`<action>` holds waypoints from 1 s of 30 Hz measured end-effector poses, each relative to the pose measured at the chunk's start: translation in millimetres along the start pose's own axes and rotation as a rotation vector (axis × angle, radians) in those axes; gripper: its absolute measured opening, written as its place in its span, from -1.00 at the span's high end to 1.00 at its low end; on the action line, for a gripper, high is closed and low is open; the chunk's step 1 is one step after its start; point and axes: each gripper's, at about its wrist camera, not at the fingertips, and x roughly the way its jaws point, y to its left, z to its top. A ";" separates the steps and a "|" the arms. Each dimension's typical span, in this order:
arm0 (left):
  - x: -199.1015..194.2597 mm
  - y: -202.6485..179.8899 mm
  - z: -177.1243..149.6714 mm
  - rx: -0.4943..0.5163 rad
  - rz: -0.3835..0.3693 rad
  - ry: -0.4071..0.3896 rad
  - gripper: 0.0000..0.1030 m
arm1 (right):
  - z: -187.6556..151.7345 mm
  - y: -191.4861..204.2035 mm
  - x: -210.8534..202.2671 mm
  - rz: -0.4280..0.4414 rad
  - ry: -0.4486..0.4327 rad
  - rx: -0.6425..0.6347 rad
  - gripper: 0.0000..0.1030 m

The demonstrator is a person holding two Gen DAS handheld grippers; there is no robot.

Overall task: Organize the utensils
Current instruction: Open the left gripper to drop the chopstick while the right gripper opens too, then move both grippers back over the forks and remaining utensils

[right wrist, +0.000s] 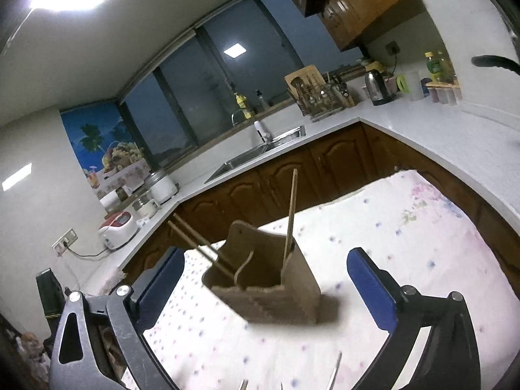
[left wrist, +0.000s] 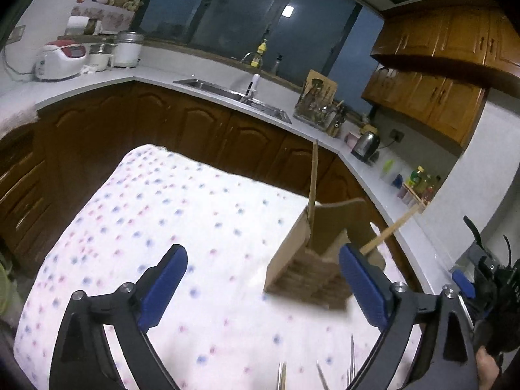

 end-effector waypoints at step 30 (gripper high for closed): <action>-141.1 26.4 -89.4 -0.018 0.067 0.126 -0.87 | -121.0 -12.1 -107.0 -0.100 0.145 0.018 -0.98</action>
